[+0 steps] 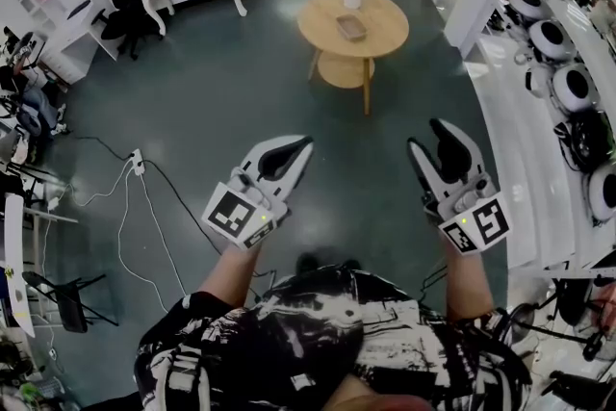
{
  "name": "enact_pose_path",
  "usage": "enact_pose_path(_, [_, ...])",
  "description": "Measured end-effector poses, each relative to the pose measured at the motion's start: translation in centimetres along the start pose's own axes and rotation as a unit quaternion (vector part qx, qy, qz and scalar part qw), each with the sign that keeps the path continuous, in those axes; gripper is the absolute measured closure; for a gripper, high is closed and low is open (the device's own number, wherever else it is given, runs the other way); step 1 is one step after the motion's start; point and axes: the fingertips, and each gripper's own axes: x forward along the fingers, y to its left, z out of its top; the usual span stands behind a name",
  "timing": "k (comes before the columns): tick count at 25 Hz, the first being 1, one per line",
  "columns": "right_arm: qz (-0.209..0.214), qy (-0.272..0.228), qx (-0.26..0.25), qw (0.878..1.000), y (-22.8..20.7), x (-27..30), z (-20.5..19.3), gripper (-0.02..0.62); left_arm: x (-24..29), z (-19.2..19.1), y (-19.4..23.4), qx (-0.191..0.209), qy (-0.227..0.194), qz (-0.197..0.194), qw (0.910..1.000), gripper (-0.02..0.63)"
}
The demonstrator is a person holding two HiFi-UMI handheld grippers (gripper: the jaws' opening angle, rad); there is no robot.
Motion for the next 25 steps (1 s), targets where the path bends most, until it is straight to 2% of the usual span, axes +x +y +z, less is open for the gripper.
enact_pose_path(1, [-0.015,-0.011,0.000,1.000,-0.4,0.0,0.4,0.250,0.0,0.1,0.0,0.000,0.000,0.000,1.0000,0.606])
enact_pose_path(2, [-0.035,-0.024,-0.002,0.999,-0.9,0.0,0.8,0.111,0.0,0.1,0.0,0.000,0.000,0.001,1.0000,0.606])
enact_pose_path(3, [-0.054,-0.033,-0.007,0.998,-1.4,-0.2,1.1,0.025,0.0,0.1,0.0,-0.001,0.000,0.001,1.0000,0.606])
enact_pose_path(5, [-0.071,-0.040,-0.015,0.997,-1.7,-0.4,1.2,0.020,-0.1,0.0,0.0,-0.001,0.001,0.001,1.0000,0.606])
enact_pose_path(17, [-0.053,-0.018,-0.005,0.998,0.3,0.5,-0.3,0.020,-1.2,-0.6,0.9,-0.002,0.006,-0.005,1.0000,0.606])
enact_pose_path(25, [-0.071,0.002,-0.008,0.997,2.6,3.7,-2.1,0.020,-3.1,-2.5,5.3,-0.014,0.014,-0.025,0.9995,0.606])
